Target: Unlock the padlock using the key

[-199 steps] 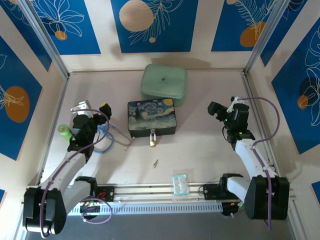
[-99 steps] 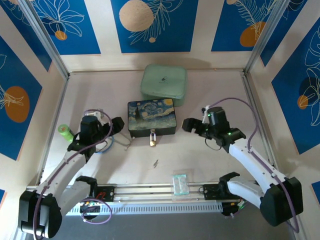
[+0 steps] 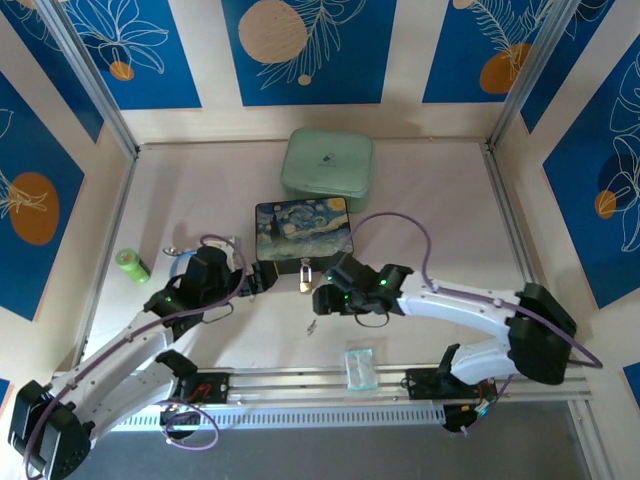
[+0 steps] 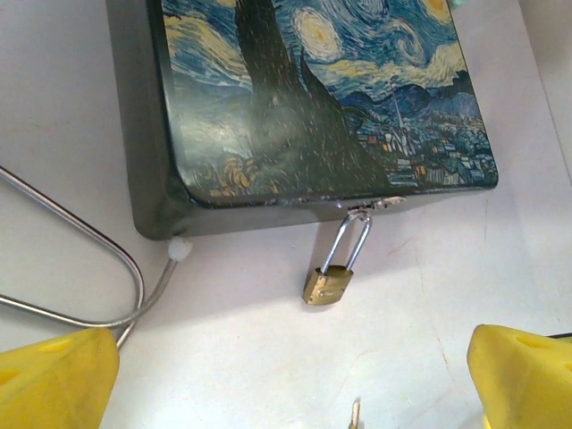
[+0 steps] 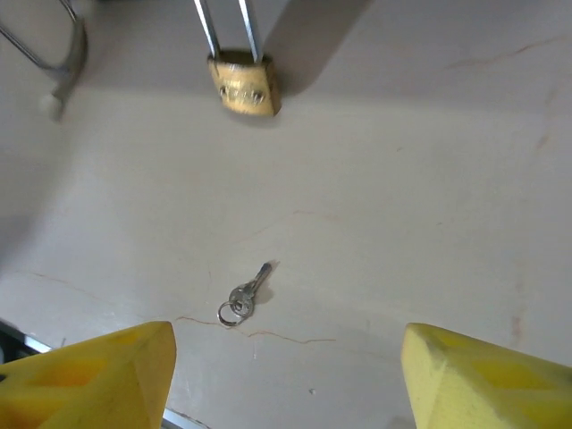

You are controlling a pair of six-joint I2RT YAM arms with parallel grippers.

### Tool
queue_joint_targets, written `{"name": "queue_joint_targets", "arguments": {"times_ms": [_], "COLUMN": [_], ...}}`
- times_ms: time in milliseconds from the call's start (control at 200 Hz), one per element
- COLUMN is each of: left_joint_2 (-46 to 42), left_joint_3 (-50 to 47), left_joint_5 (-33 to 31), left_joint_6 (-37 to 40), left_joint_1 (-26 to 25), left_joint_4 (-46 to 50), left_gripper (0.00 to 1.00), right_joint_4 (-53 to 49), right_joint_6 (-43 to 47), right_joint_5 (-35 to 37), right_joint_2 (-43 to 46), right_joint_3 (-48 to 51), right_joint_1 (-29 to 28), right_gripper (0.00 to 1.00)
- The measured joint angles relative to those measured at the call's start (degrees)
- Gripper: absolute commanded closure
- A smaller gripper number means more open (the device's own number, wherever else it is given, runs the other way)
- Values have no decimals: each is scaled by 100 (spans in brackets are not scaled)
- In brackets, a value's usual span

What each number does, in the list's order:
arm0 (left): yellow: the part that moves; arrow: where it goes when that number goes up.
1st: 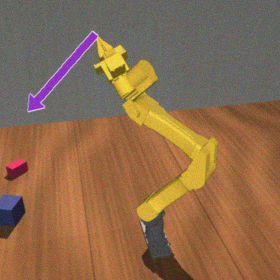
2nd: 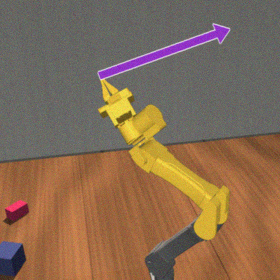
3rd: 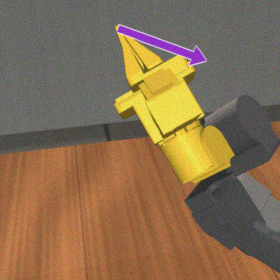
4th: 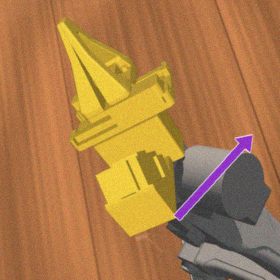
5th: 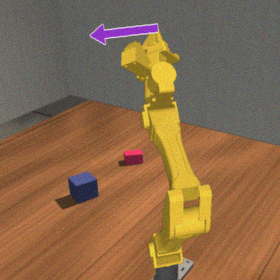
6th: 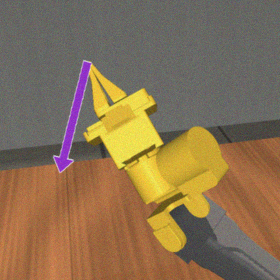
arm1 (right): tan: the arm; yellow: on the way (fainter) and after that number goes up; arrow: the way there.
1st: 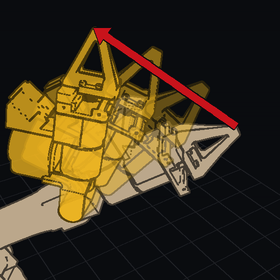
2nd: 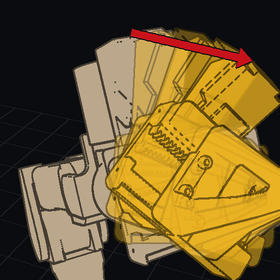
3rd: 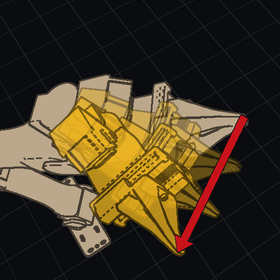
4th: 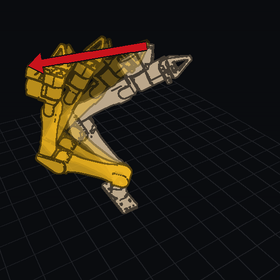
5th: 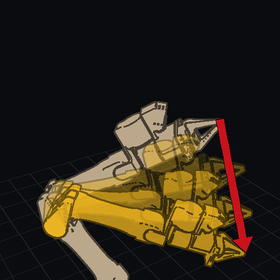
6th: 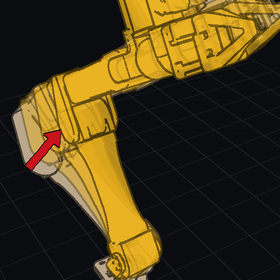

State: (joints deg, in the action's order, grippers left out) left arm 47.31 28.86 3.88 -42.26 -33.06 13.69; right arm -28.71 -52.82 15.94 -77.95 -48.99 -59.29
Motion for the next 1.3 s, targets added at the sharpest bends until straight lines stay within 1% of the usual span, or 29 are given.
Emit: {"name": "queue_joint_targets", "arguments": {"times_ms": [85, 195, 485, 635, 865, 1031, 1301], "left_joint_2": [-114, -247, -376, -372, -334, -326, -328], "left_joint_3": [-24, -68, -203, -264, -269, -271, -372], "left_joint_5": [-33, -98, -140, -140, -140, -138, -140], "left_joint_6": [-120, -192, -302, -402, -442, -444, -579], "left_joint_1": [-87, -153, -162, -164, -168, -168, -168], "left_joint_4": [90, 243, 439, 437, 417, 400, 304], "left_gripper": [1, 1, 1, 1, 1, 1, 1], "right_joint_4": [7, 90, 116, 83, -289, -560, -658], "right_joint_6": [-133, -282, -562, -680, -769, -841, -874], "right_joint_5": [57, 85, 83, 87, 295, 361, 407], "right_joint_2": [-501, -929, -1648, -1838, -2197, -2214, -2159], "right_joint_3": [-254, -483, -743, -774, -1073, -1086, -973], "right_joint_1": [-278, -496, -741, -782, -927, -955, -1010], "right_gripper": [36, 40, 46, 49, 49, 49, 50]}}
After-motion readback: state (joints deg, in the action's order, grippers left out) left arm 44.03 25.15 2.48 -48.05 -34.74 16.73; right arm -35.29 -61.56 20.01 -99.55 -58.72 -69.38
